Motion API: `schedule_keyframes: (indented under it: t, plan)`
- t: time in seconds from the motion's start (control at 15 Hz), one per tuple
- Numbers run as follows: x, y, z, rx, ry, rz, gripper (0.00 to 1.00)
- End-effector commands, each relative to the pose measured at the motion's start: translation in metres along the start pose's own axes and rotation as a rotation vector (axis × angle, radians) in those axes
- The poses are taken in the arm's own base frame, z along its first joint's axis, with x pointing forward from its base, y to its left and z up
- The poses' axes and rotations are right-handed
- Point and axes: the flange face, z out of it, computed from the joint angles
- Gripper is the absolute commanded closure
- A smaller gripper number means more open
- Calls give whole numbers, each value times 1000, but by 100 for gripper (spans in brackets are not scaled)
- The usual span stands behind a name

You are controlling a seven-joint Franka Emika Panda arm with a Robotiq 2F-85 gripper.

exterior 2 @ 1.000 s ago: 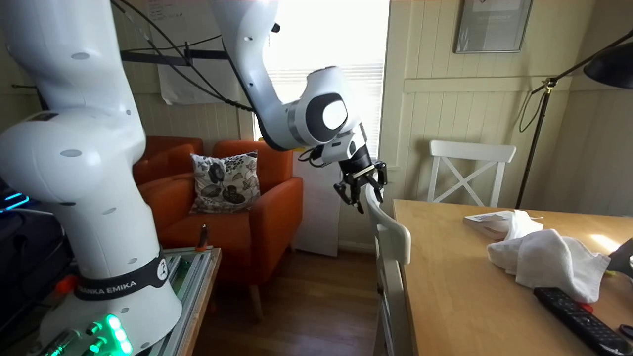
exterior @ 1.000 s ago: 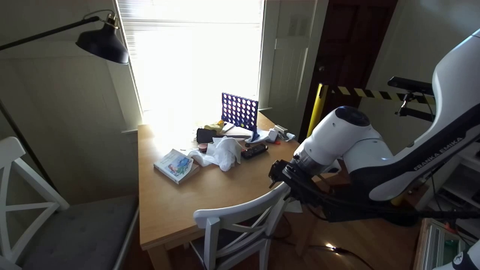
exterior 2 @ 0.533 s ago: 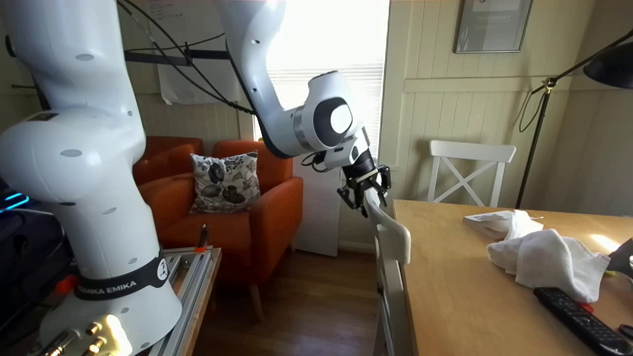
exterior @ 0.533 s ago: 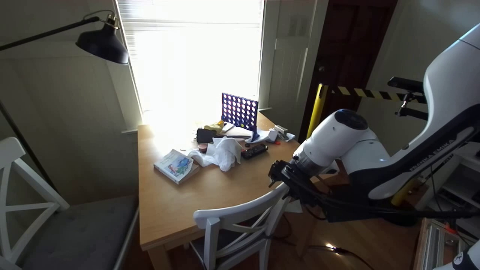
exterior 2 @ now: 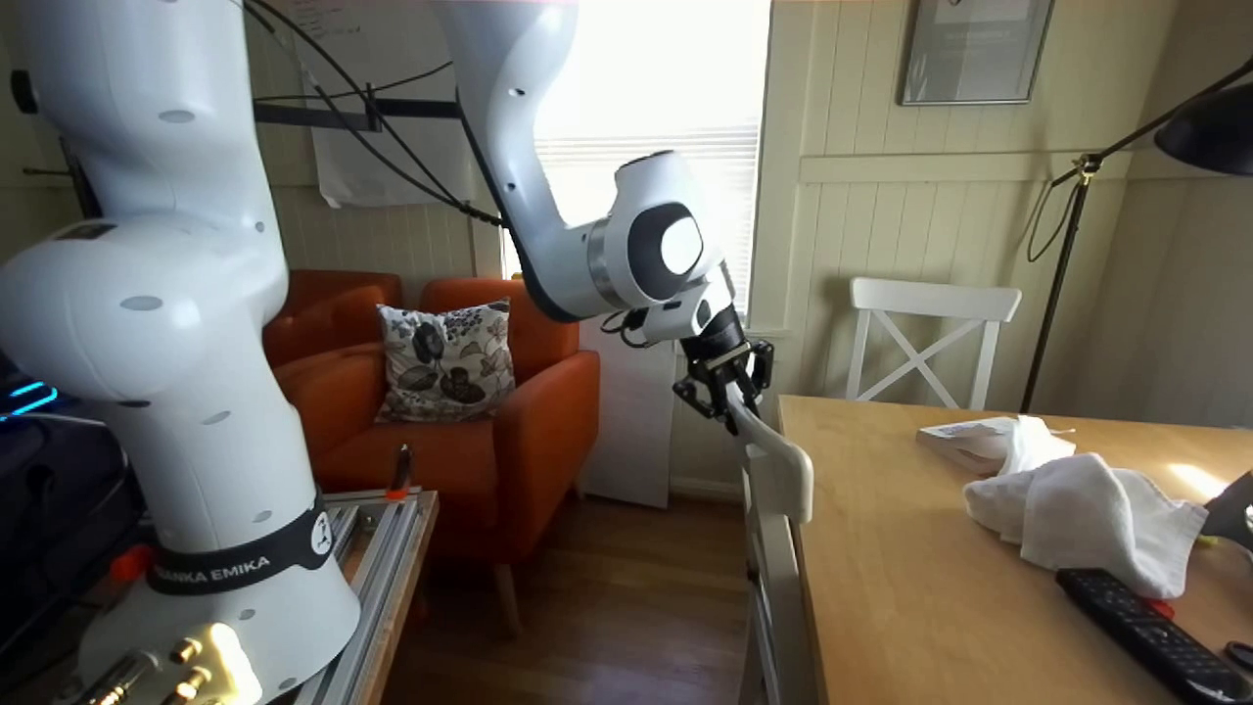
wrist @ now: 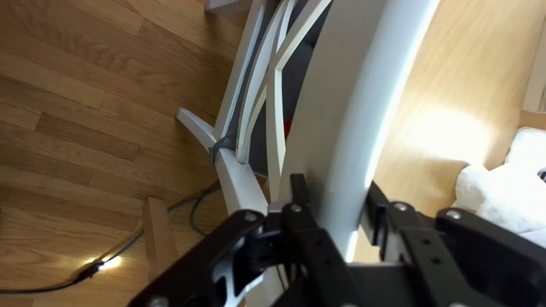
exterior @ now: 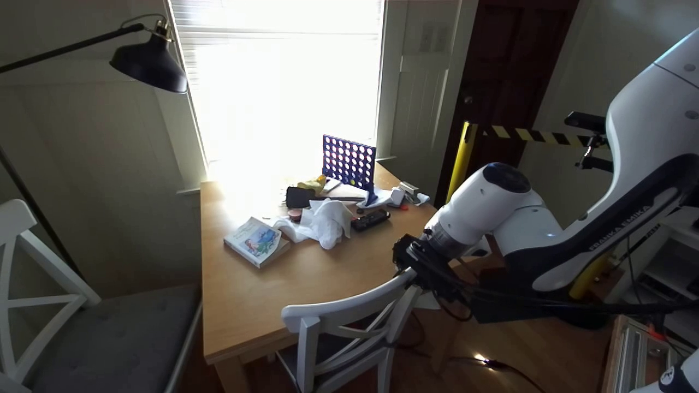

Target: Partially pull the chair out away from the table

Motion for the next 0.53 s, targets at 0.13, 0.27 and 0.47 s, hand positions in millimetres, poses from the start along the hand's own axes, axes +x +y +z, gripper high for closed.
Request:
schedule_keyframes:
  t: [0.13,0.27,0.47]
  plan:
    - [-25,44,17,-104,-57,-38,92]
    - [-27,52,8,-114,-73,-55,93]
    - [-34,62,-2,-135,-101,-67,92]
